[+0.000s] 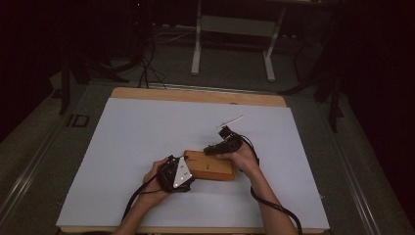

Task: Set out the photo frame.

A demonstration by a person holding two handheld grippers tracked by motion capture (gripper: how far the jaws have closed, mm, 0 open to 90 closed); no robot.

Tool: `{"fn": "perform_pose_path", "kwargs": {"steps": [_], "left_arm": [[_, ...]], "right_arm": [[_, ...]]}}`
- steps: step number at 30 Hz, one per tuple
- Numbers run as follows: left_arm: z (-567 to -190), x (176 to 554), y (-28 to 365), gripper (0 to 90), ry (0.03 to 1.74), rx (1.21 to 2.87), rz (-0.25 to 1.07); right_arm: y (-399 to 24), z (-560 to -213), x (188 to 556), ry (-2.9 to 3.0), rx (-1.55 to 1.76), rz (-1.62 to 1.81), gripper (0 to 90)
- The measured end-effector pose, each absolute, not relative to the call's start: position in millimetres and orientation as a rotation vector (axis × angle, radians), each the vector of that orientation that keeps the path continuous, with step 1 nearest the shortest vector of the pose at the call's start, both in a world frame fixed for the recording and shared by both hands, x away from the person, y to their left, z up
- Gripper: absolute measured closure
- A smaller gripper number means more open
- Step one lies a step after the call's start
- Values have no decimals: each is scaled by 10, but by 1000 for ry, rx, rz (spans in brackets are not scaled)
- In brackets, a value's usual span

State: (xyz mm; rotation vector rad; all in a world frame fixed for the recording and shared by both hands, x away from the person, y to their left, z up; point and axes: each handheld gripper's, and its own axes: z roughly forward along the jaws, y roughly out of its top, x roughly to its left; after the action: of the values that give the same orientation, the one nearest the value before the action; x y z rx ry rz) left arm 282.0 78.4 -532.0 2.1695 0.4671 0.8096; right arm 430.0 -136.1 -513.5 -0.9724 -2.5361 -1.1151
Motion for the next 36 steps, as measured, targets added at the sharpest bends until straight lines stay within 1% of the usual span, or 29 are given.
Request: {"fn": "perform_pose_path", "kwargs": {"steps": [10,19,26,28,32,33,34,36], "left_arm": [[-5301,2839,785,371,462,2150,817],[-5247,2890,801,411,466,2122,810],[-5226,2903,796,425,460,2130,809],[-5218,2909,790,428,460,2129,807],[-5209,2912,784,433,458,2130,807],[-5204,2914,780,435,453,2132,808],[-5204,2914,780,437,453,2132,808],[-5203,2916,773,440,453,2128,804]], "right_arm": [[-1349,-5118,4330,-2552,-975,-1086,831],[-1369,-5084,4322,-2583,-994,-1082,709],[-1386,-5062,4305,-2615,-1005,-1077,646],[-1398,-5033,4282,-2639,-1007,-1067,616],[-1421,-5004,4252,-2653,-1008,-1064,587],[-1440,-4984,4224,-2657,-1022,-1065,555],[-1440,-4984,4224,-2657,-1022,-1065,555],[-1469,-4961,4181,-2690,-1042,-1070,524]]}}
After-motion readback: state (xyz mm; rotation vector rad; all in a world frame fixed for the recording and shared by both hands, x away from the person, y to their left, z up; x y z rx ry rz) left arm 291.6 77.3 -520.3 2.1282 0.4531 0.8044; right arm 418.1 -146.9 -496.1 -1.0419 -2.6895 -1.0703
